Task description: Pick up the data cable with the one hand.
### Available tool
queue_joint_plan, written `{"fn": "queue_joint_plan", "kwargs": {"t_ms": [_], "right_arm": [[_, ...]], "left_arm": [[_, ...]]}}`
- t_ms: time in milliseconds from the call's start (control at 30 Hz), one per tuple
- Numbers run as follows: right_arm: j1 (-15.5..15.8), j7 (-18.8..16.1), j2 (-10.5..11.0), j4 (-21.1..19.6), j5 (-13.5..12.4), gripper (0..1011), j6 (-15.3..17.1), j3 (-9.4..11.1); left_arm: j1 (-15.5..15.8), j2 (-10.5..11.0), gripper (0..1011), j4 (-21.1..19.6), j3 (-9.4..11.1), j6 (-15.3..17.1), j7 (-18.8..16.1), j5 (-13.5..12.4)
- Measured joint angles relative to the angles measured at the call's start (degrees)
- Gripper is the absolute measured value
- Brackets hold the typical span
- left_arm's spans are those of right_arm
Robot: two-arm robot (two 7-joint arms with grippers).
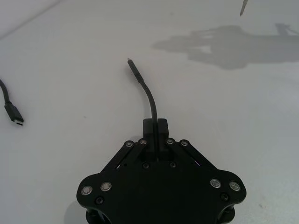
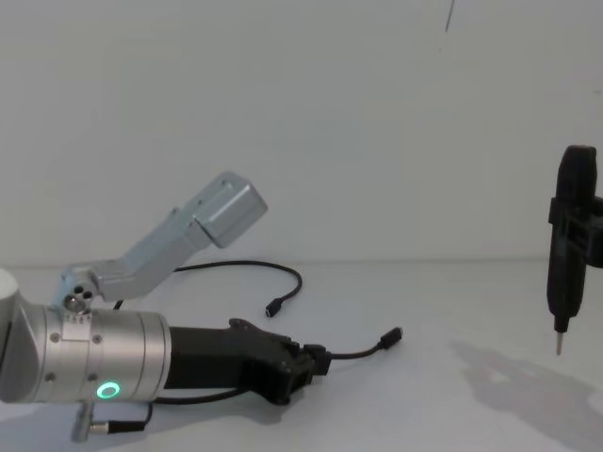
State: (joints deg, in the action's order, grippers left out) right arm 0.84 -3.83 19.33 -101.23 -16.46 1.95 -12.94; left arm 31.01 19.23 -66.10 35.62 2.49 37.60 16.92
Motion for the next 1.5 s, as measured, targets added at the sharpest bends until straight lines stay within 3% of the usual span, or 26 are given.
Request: {"fn": "queue_joint_plan", "kwargs": {"t_ms": [200,467,867,1133,1500], "right_arm": [[0.0,0.0,0.0,0.0,0.0,269,0.0,0.0],[0.0,0.0,0.0,0.0,0.0,269,0.0,0.0],[0.0,0.0,0.0,0.0,0.0,269,0.0,0.0],[0.0,0.0,0.0,0.0,0.0,269,0.0,0.0],[0.0,0.0,0.0,0.0,0.0,269,0.0,0.0]], "left_arm": [[-0.7,0.4,44,-2.1,-1.0,-0.4,-0.4,1.2],[-2.9,2.0,44,-8.1,-3.1,-0.4,-1.4,3.4],[-7.7,6.8,44,-19.1,-6.0,1.1,-2.3,6.6],[-9.9,9.3,44,-22.8,-6.7,2.1,-2.4,7.7],[-11.6,11.5,44,-24.8,-6.6,2.9,-2.3,8.5]]}}
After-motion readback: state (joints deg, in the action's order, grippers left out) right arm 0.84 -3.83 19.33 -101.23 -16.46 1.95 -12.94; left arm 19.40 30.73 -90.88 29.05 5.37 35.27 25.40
